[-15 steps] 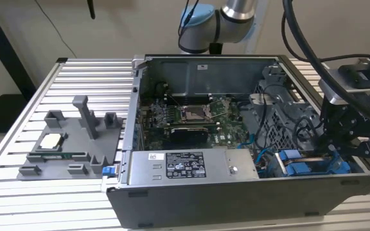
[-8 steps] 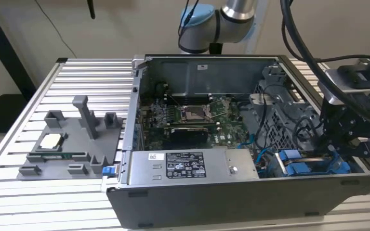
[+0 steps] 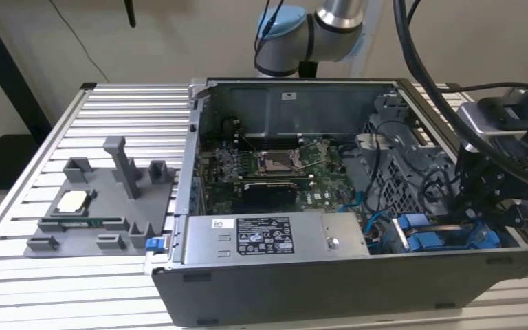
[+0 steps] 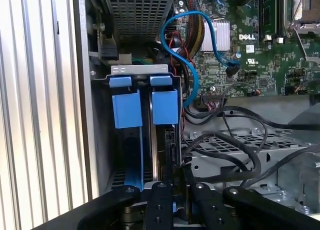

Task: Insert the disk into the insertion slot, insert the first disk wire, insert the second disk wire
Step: 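Insert the first disk wire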

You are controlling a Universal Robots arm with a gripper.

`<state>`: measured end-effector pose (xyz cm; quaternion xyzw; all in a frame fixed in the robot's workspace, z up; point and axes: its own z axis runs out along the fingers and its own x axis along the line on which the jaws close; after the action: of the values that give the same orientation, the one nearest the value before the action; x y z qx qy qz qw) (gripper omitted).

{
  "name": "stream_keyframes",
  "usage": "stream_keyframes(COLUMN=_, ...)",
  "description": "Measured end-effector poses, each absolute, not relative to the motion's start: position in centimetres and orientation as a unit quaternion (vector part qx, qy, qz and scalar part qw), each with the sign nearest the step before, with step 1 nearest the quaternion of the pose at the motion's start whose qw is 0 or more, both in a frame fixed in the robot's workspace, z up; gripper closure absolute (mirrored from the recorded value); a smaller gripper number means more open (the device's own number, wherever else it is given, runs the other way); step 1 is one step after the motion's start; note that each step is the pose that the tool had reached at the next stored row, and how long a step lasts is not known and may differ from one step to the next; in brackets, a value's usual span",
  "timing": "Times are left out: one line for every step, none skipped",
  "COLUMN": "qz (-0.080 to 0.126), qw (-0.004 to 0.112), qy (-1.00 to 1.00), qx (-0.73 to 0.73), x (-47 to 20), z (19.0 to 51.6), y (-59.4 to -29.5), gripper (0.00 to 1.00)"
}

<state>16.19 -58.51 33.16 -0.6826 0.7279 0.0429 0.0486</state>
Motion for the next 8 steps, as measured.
stream_keyframes(qz=0.043, qw=0.049, qy=0.728, qx=-0.682, x=16.2, z=33.0, y=-58.5, gripper=0.81)
stream_keyframes(qz=0.043, qw=0.049, qy=0.728, qx=-0.682, x=16.2, z=32.9, y=-58.5, gripper=0.79)
stream_keyframes(qz=0.044, qw=0.049, qy=0.729, qx=-0.682, x=16.2, z=32.9, y=-58.5, gripper=0.79)
stream_keyframes(qz=0.044, qw=0.049, qy=0.729, qx=-0.682, x=16.2, z=33.0, y=-58.5, gripper=0.79)
stream_keyframes(qz=0.044, qw=0.049, qy=0.729, qx=-0.682, x=16.2, z=33.2, y=-58.5, gripper=0.73)
stream_keyframes(qz=0.044, qw=0.049, qy=0.729, qx=-0.682, x=16.2, z=33.6, y=-58.5, gripper=0.73)
stream_keyframes(qz=0.044, qw=0.048, qy=0.729, qx=-0.682, x=16.2, z=34.1, y=-58.5, gripper=0.73)
stream_keyframes(qz=0.044, qw=0.048, qy=0.729, qx=-0.682, x=16.2, z=34.5, y=-58.5, gripper=0.73)
